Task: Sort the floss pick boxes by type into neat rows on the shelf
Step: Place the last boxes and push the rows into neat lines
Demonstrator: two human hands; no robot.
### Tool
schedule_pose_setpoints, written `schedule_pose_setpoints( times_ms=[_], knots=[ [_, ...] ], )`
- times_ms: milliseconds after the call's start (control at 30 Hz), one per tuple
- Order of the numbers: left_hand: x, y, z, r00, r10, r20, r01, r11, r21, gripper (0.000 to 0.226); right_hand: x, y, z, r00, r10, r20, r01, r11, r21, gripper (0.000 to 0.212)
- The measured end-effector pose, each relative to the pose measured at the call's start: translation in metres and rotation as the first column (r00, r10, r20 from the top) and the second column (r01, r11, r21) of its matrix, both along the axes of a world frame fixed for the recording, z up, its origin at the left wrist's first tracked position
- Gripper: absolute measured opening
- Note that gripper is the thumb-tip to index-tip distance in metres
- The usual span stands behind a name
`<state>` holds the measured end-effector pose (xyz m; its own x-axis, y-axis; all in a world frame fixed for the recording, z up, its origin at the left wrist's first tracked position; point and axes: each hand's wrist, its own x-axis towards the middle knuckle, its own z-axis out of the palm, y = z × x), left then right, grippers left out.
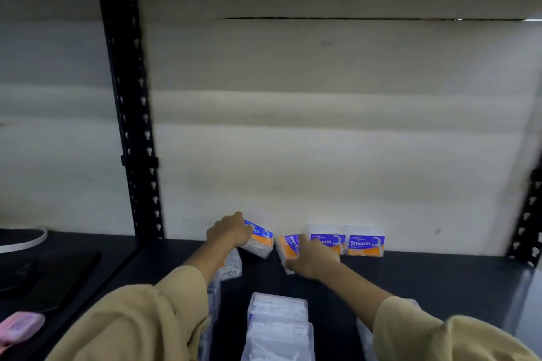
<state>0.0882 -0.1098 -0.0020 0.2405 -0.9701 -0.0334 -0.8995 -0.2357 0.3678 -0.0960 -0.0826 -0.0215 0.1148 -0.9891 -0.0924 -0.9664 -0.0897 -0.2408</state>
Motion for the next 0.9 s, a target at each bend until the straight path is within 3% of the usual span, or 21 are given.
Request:
schedule_pose_setpoints(
  times_ms=[300, 467, 567, 667, 767, 900],
  knots=[
    [0.0, -0.008, -0.002, 0.964, 0.027, -0.266, -0.026, 1.0, 0.009, 0.053, -0.004, -0.007, 0.002, 0.994, -0.022, 0.106, 0.014, 0.997, 0.07, 0.077],
    [0.003, 0.0, 0.004, 0.953, -0.016, -0.304, 0.008, 1.0, -0.028, 0.053, -0.013, -0.001, 0.009, 1.0, 0.008, 0.009, -0.009, 0.997, 0.071, 0.077],
    [0.003, 0.009, 0.006, 0.94, -0.038, -0.338, 0.027, 0.999, -0.039, 0.042, -0.017, 0.006, 0.012, 0.995, 0.033, -0.095, -0.031, 0.999, 0.02, 0.074],
    [0.001, 0.022, 0.01, 0.933, -0.067, -0.352, 0.07, 0.998, -0.004, 0.036, -0.021, 0.012, 0.014, 0.985, 0.053, -0.162, -0.055, 0.998, -0.005, 0.085],
    [-0.002, 0.035, 0.014, 0.943, -0.094, -0.32, 0.107, 0.994, 0.022, 0.041, -0.026, 0.018, 0.014, 0.986, 0.056, -0.16, -0.063, 0.997, -0.034, 0.088],
    [-0.01, 0.049, 0.019, 0.953, -0.148, -0.263, 0.176, 0.98, 0.087, 0.039, -0.029, 0.024, 0.018, 0.995, 0.088, -0.047, -0.091, 0.993, -0.074, 0.066]
  ],
)
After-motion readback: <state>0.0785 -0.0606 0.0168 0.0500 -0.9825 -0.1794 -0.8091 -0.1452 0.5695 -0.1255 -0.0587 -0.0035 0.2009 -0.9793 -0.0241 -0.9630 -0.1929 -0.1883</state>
